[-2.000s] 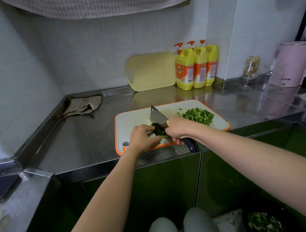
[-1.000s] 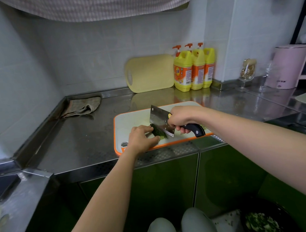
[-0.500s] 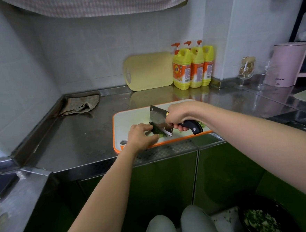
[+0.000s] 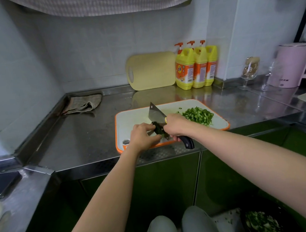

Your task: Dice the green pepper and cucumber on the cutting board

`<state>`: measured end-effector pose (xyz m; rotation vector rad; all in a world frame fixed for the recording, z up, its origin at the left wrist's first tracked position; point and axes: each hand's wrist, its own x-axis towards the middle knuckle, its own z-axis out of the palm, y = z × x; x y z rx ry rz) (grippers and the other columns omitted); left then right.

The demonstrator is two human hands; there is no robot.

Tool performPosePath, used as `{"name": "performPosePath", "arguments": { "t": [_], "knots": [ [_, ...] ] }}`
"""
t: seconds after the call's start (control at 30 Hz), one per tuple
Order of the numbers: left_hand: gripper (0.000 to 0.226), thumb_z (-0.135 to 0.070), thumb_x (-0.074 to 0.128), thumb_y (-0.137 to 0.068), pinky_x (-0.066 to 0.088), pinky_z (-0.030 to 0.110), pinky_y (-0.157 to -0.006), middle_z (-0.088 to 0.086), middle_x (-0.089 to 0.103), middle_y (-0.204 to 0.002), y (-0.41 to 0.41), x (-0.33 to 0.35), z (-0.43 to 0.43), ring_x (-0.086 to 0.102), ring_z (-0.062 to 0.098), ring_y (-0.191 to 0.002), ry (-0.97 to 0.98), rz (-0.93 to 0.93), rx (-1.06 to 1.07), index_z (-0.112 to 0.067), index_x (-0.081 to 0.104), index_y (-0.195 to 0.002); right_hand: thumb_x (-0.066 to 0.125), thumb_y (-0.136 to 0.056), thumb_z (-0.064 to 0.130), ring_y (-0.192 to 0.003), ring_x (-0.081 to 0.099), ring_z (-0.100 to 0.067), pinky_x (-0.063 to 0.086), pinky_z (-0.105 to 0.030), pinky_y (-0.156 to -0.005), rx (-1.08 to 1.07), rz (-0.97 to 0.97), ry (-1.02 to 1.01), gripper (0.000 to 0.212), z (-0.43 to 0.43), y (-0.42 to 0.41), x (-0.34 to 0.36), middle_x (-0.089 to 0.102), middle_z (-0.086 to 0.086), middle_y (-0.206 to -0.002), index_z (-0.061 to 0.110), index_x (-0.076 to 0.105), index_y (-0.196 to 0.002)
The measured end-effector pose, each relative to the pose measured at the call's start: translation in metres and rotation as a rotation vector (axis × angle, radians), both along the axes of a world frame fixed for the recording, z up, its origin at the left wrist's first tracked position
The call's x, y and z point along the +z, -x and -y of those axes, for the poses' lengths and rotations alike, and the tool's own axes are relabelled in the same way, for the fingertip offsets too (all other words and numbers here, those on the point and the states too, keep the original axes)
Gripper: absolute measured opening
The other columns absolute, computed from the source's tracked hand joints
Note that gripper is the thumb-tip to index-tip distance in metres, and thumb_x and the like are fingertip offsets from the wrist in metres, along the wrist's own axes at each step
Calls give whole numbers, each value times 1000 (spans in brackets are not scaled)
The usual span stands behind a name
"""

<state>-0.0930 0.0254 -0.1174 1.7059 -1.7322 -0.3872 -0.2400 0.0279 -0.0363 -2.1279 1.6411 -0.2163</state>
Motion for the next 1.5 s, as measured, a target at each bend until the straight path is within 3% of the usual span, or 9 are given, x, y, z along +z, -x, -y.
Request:
{"name": "performPosePath", "arguments": {
  "t": [0.13, 0.27, 0.37, 0.57, 0.9, 1.13, 1.37, 1.5],
  "knots": [
    [58, -38, 78, -72, 47, 45, -100, 5, 62, -126, -2, -3, 1, 54, 24, -118, -4, -43, 11, -11, 65, -122, 40, -97, 5, -47, 58, -18, 45, -25, -41, -19, 136, 8, 14, 7, 7, 1, 61, -12, -67, -2, 48, -106],
    [58, -39, 79, -71, 49, 42, -99, 3, 62, -124, -3, -5, 3, 55, 19, -118, -18, -74, 31, -13, 65, -120, 36, -98, 8, -51, 58, -22, 46, -27, -43, -6, 199, -19, 23, 8, 15, 13, 64, -17, -76, 1, 39, -120],
    [55, -38, 78, -71, 49, 43, -98, 3, 61, -122, -3, -4, 3, 54, 21, -116, 3, -79, 21, -12, 66, -118, 35, -95, 6, -63, 61, -31, 51, -31, -50, 5, 147, -18, 29, 6, 18, 22, 67, -24, -88, -3, 46, -120],
    [49, -32, 78, -74, 49, 43, -98, 6, 61, -120, -2, -3, 2, 55, 23, -113, 31, -64, 15, -10, 67, -117, 35, -94, 4, -65, 60, -30, 50, -30, -50, 62, 2, -24, 25, -5, 16, 33, 63, -20, -79, -5, 48, -114],
    [48, -33, 78, -76, 49, 44, -97, 6, 62, -120, -1, -3, 2, 55, 23, -112, 41, -50, 7, -9, 68, -117, 32, -97, 3, -46, 48, -20, 43, -25, -44, 116, -187, -64, 19, -15, 12, 48, 54, -15, -62, -5, 47, -104],
    [45, -34, 77, -76, 49, 45, -96, 5, 62, -119, -3, -5, 5, 54, 24, -112, 43, -33, 0, -11, 70, -114, 30, -99, 4, -33, 45, -15, 37, -14, -35, 137, -288, -122, 19, -17, 7, 56, 51, -12, -61, -3, 47, -93],
    [40, -34, 77, -75, 49, 45, -95, 2, 64, -116, -4, -7, 7, 54, 22, -111, 41, -34, -6, -16, 72, -110, 39, -98, 2, -53, 59, -23, 53, -31, -51, 86, -218, -82, 26, -17, -7, 21, 63, -18, -72, -11, 53, -116],
    [41, -34, 78, -74, 50, 44, -96, 1, 63, -115, -4, -6, 6, 55, 21, -110, 30, -52, -1, -15, 73, -111, 40, -97, 5, -48, 58, -22, 47, -26, -38, 22, -77, -49, 28, -7, -5, 8, 59, -16, -65, -8, 50, -119]
  ]
}}
